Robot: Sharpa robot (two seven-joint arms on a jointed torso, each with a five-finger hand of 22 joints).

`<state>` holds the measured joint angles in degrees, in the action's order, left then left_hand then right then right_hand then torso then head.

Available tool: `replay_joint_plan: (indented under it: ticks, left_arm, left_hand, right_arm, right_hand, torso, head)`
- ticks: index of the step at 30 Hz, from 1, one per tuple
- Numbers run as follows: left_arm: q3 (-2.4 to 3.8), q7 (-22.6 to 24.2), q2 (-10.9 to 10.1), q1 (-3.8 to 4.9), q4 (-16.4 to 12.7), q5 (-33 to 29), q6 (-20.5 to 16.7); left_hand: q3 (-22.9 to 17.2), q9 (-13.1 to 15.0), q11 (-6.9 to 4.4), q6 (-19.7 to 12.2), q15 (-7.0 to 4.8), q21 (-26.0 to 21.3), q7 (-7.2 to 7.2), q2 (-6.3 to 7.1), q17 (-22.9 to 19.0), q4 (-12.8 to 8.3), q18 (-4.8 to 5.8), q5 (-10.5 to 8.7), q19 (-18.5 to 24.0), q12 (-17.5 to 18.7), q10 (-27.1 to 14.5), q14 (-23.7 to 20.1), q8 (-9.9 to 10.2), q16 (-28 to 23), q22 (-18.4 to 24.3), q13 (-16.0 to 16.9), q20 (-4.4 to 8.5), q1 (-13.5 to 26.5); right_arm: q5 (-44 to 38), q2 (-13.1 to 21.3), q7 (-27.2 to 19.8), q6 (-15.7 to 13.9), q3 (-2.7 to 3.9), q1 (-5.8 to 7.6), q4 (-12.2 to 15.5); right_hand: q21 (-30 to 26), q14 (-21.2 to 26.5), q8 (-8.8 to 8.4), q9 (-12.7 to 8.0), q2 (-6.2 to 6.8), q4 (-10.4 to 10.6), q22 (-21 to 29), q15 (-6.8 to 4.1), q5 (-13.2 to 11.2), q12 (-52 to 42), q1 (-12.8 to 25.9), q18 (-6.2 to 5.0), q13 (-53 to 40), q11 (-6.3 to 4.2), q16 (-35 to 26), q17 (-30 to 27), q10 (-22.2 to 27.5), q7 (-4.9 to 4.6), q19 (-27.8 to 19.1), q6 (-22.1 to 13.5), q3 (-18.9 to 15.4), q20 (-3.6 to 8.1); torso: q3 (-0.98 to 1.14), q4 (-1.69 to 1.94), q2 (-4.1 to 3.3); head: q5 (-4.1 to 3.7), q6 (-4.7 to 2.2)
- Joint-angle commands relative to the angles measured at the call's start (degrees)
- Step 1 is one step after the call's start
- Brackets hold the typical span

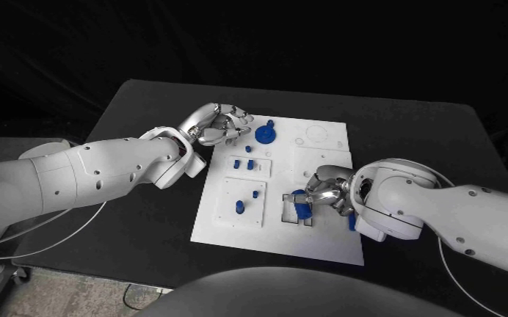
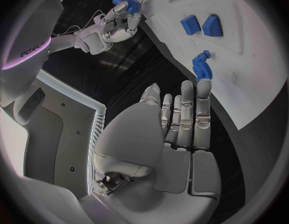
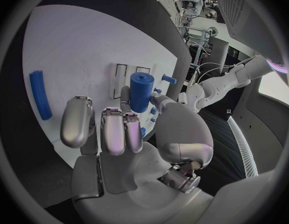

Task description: Assemble the parts on the task board

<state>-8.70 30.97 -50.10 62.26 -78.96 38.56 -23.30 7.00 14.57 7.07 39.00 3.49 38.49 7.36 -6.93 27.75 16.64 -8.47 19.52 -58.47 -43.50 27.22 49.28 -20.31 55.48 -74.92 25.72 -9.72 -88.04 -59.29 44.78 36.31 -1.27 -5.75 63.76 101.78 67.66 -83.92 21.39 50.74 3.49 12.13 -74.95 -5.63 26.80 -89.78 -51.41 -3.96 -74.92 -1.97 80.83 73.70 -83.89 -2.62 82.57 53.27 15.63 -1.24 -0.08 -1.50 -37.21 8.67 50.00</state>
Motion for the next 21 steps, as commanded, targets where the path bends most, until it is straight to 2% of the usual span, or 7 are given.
replay_joint_plan:
  ticks: [1, 13, 17, 21]
  left_arm:
    - [0.03, 0.29, 0.18, -0.06, -0.03, -0.29, 0.7]
    - [0.03, 0.24, 0.33, -0.06, 0.15, -0.3, 0.85]
    - [0.03, 0.2, 0.36, -0.06, 0.18, -0.3, 0.92]
    - [0.03, 0.14, 0.37, -0.06, 0.19, -0.3, 0.95]
  left_hand:
    - [0.31, -0.09, -0.37, -0.04, -0.02, -0.24, 0.21, -0.53, -0.09, -0.01, -0.45, 0.29, 0.39, 0.28, 0.1, -0.34, -0.19, 0.27, -3.2, -0.1, 0.0, -0.02]
    - [0.32, -0.11, -0.34, -0.06, -0.03, -0.25, 0.17, -0.53, -0.1, -0.01, -0.45, 0.3, 0.39, 0.28, 0.1, -0.35, -0.18, 0.28, -3.2, -0.11, 0.01, -0.03]
    - [0.32, -0.11, -0.34, -0.06, -0.03, -0.25, 0.17, -0.53, -0.1, -0.01, -0.45, 0.3, 0.39, 0.28, 0.1, -0.35, -0.18, 0.28, -3.2, -0.11, 0.01, -0.03]
    - [0.32, -0.11, -0.34, -0.06, -0.03, -0.25, 0.17, -0.53, -0.1, -0.01, -0.45, 0.3, 0.39, 0.28, 0.1, -0.35, -0.18, 0.28, -3.2, -0.11, 0.01, -0.03]
  right_arm:
    - [0.41, -0.14, 0.39, 1.83, -0.27, -0.38, -0.28]
    - [-0.39, -0.29, 0.44, 3.47, -0.27, -0.56, -0.38]
    - [-0.5, -0.37, 0.43, 3.6, -0.27, -0.66, -0.38]
    - [-0.71, -0.4, 0.43, 3.78, -0.27, -0.73, -0.39]
  right_hand:
    - [-0.93, -2.77, -0.35, -0.16, -0.49, 0.51, -8.08, 0.59, -2.06, -0.22, 0.55, -0.95, -15.08, 0.53, -0.47, -0.55, -6.11, -0.11, -0.75, -0.8, -0.77, -0.02]
    - [-4.5, -2.23, -0.72, -0.87, -1.13, 3.35, -7.02, 0.9, -11.54, -0.22, 4.04, -1.53, -15.08, 0.87, -2.01, -2.72, -6.11, -0.46, -1.61, -1.48, -4.13, -0.37]
    - [-4.92, -2.24, -0.77, -1.09, -1.17, 3.77, -6.91, 0.94, -13.86, -0.22, 4.55, -1.57, -15.08, 0.91, -2.09, -2.79, -6.11, -0.5, -1.61, -1.52, -5.0, -0.4]
    - [-5.23, -2.22, -0.79, -1.19, -1.13, 3.78, -6.82, 0.96, -14.73, -0.22, 4.57, -1.61, -15.08, 0.93, -2.15, -2.87, -6.11, -0.51, -1.65, -1.53, -5.38, -0.42]
  torso:
    - [-0.04, 0.0, 0.07]
    - [0.0, 0.07, 0.01]
    - [-0.01, 0.04, -0.03]
    - [-0.02, 0.07, 0.02]
  head:
    - [-0.02, 0.0]
    - [-0.05, 0.0]
    - [0.04, 0.0]
    - [0.06, 0.0]
